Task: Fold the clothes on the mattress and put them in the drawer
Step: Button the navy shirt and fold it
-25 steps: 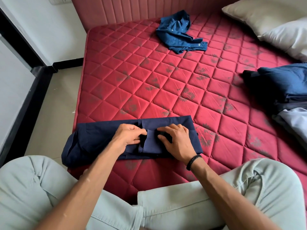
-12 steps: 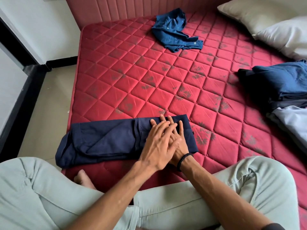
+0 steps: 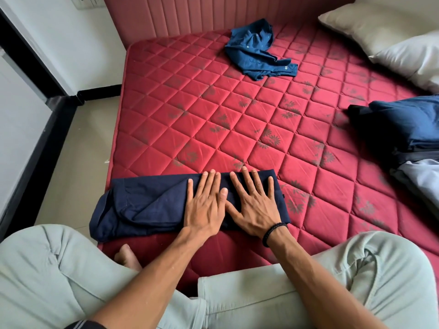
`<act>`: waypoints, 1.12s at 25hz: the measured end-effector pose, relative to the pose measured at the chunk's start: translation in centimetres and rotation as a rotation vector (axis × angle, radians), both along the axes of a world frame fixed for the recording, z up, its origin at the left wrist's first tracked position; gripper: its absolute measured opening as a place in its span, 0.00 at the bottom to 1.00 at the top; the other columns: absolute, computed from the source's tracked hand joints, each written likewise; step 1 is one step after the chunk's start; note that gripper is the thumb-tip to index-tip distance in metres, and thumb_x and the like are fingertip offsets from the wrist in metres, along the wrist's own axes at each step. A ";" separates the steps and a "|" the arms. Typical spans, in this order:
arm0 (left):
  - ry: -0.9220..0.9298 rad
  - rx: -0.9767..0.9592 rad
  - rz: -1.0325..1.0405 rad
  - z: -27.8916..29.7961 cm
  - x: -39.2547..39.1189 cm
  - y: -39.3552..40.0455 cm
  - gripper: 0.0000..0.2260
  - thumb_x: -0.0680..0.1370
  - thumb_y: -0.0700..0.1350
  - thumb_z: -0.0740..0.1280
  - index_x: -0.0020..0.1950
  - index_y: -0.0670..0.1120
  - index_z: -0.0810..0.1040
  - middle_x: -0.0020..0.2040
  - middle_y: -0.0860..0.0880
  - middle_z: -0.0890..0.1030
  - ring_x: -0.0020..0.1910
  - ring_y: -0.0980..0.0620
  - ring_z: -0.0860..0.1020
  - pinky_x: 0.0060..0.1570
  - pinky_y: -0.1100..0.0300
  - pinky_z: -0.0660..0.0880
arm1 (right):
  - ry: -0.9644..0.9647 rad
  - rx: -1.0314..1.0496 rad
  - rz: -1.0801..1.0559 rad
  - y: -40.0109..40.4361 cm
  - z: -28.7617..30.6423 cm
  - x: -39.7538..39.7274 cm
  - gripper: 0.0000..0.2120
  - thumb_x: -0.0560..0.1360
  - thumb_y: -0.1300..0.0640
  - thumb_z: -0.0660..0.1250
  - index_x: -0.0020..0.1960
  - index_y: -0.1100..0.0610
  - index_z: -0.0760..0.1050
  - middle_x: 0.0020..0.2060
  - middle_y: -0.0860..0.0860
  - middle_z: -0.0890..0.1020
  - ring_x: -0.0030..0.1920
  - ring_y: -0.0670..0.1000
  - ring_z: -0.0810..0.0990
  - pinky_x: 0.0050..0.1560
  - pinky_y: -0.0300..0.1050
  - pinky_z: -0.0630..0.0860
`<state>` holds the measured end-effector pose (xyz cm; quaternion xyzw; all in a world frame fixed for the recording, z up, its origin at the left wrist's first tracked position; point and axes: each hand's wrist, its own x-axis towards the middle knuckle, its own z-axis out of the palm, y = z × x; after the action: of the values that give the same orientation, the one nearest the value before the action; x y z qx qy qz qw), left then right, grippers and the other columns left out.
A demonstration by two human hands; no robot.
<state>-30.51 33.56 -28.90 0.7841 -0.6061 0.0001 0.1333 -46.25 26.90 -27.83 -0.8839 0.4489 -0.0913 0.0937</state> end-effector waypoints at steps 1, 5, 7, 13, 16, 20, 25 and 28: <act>-0.036 0.009 0.027 -0.2 0.6 0.3 0.30 0.85 0.58 0.38 0.83 0.46 0.58 0.83 0.49 0.59 0.83 0.51 0.55 0.80 0.40 0.49 | 0.003 -0.022 -0.031 0.0 0.0 -0.3 0.35 0.80 0.30 0.46 0.84 0.41 0.46 0.84 0.49 0.47 0.83 0.52 0.43 0.78 0.68 0.37; -0.095 0.032 0.067 -0.1 1.2 0.9 0.28 0.86 0.57 0.42 0.84 0.47 0.57 0.84 0.50 0.58 0.83 0.50 0.54 0.79 0.37 0.50 | -0.027 0.007 -0.292 -1.2 0.2 -2.5 0.35 0.80 0.31 0.47 0.83 0.43 0.54 0.83 0.52 0.55 0.81 0.58 0.55 0.76 0.68 0.53; -0.103 0.033 0.075 0.1 1.0 0.9 0.28 0.86 0.57 0.42 0.84 0.47 0.56 0.84 0.50 0.57 0.83 0.49 0.53 0.79 0.37 0.51 | -0.134 0.028 -0.430 -1.8 0.5 -3.4 0.36 0.79 0.32 0.55 0.80 0.51 0.61 0.76 0.60 0.68 0.72 0.64 0.68 0.71 0.63 0.65; -0.059 0.032 0.071 -0.4 1.5 1.0 0.28 0.86 0.57 0.44 0.84 0.47 0.57 0.84 0.50 0.58 0.83 0.48 0.53 0.79 0.38 0.52 | -0.587 0.400 -0.627 -0.7 2.5 -4.5 0.29 0.70 0.44 0.78 0.63 0.61 0.78 0.52 0.55 0.84 0.55 0.56 0.82 0.59 0.53 0.77; 0.052 0.089 0.013 0.7 1.9 1.1 0.32 0.84 0.60 0.38 0.84 0.47 0.55 0.84 0.50 0.54 0.84 0.49 0.50 0.80 0.39 0.48 | -0.895 0.563 -0.676 0.8 4.6 -4.5 0.27 0.63 0.49 0.82 0.59 0.56 0.81 0.47 0.52 0.87 0.45 0.54 0.86 0.49 0.55 0.84; 1.089 -0.016 0.172 7.5 5.3 1.9 0.30 0.85 0.62 0.45 0.81 0.47 0.64 0.81 0.47 0.65 0.80 0.50 0.62 0.81 0.48 0.54 | -1.112 0.468 -0.603 4.4 9.6 -1.3 0.28 0.69 0.61 0.81 0.65 0.50 0.76 0.49 0.53 0.86 0.43 0.50 0.85 0.47 0.55 0.84; 1.762 0.083 0.260 13.7 11.5 6.5 0.38 0.73 0.74 0.62 0.66 0.44 0.80 0.59 0.44 0.85 0.57 0.45 0.84 0.62 0.48 0.78 | -1.014 0.634 -0.033 12.4 13.2 8.3 0.34 0.72 0.57 0.78 0.73 0.44 0.69 0.62 0.41 0.81 0.59 0.44 0.83 0.54 0.48 0.83; 1.505 -0.034 0.294 12.2 14.3 8.4 0.28 0.67 0.58 0.79 0.59 0.43 0.83 0.54 0.46 0.87 0.57 0.47 0.83 0.70 0.42 0.73 | -0.777 0.584 0.282 14.9 12.9 12.8 0.29 0.75 0.51 0.75 0.73 0.43 0.70 0.64 0.33 0.78 0.63 0.41 0.79 0.61 0.47 0.80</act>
<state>-16.17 41.95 -16.75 0.6432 -0.2416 -0.5067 0.5207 -33.42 41.84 -14.92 -0.7735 0.2640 -0.2705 0.5087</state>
